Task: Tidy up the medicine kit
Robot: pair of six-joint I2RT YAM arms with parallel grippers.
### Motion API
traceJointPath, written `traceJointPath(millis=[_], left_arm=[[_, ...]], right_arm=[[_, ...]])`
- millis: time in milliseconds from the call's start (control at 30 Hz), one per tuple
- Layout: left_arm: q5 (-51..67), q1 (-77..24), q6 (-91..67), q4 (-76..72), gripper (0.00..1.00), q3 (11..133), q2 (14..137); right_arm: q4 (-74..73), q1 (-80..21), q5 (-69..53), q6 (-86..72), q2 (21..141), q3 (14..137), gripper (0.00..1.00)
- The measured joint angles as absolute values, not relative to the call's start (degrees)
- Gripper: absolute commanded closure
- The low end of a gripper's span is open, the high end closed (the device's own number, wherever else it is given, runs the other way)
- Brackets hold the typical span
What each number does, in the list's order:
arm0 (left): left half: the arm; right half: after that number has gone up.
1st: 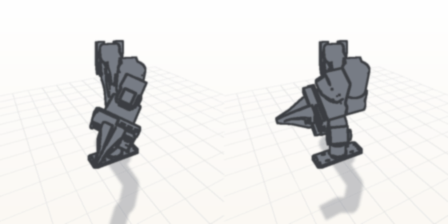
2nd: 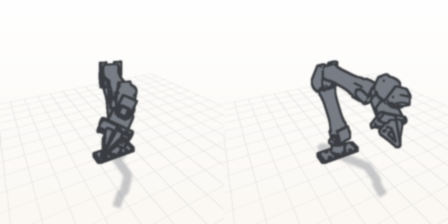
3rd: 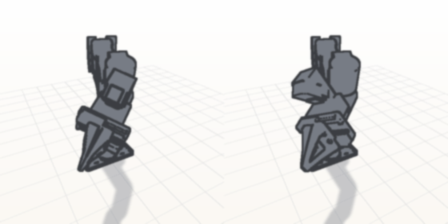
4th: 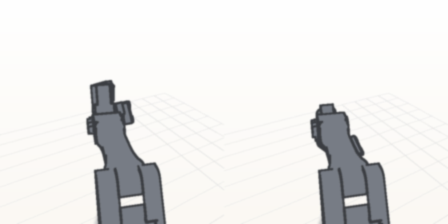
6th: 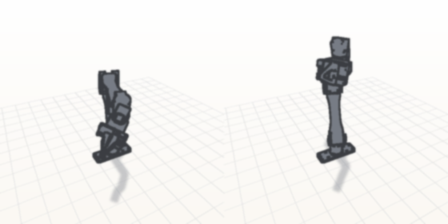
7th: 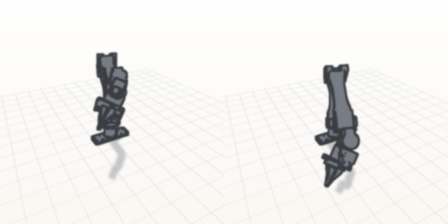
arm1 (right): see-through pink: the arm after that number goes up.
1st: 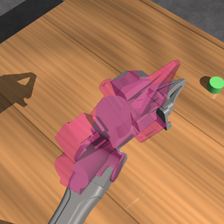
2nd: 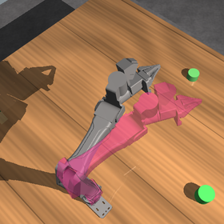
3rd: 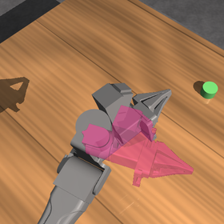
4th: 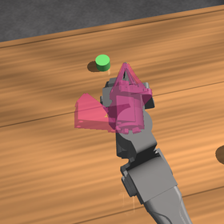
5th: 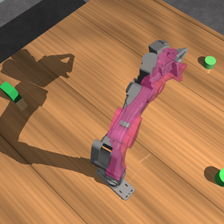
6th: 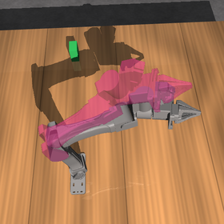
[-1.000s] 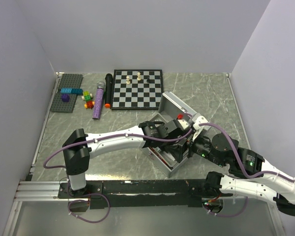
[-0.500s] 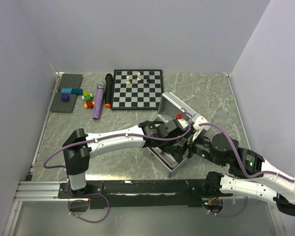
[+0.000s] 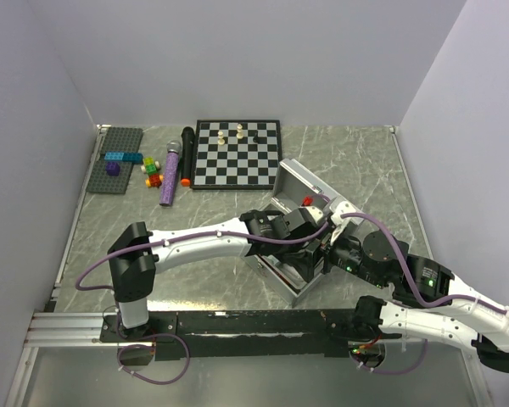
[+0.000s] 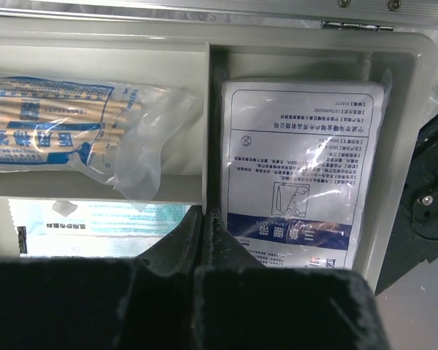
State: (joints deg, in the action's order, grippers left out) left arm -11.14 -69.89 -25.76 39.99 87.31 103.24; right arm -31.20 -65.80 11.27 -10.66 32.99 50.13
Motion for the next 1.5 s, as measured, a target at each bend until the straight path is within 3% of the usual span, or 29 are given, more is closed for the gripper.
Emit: traceJointPath(millis=[400, 667, 1033, 1333, 1500], left_arm=[[-14.76, -70.91, -25.78, 40.05, 0.99, 87.29, 103.48], [-16.03, -70.98, -25.63, 39.86, 0.7, 87.22, 103.83], [-17.37, -71.09, -26.2, 41.17, 0.53, 87.26, 102.54], [-22.11, -70.94, -30.57, 44.49, 0.43, 85.23, 84.51], [-23.92, -66.59, -35.86, 41.45, 0.42, 75.64, 67.83]], right_arm=[[-31.35, -65.8, 11.27, -10.7, 32.8, 50.13, 0.03], [-32.1, -65.78, 11.31, -10.85, 32.82, 50.13, 0.03], [-32.03, -65.78, 11.29, -10.83, 32.86, 50.13, 0.02], [-30.41, -65.87, 14.5, -10.63, 35.07, 51.03, 0.0], [-30.7, -64.73, 23.44, -11.64, 41.91, 54.15, 0.0]])
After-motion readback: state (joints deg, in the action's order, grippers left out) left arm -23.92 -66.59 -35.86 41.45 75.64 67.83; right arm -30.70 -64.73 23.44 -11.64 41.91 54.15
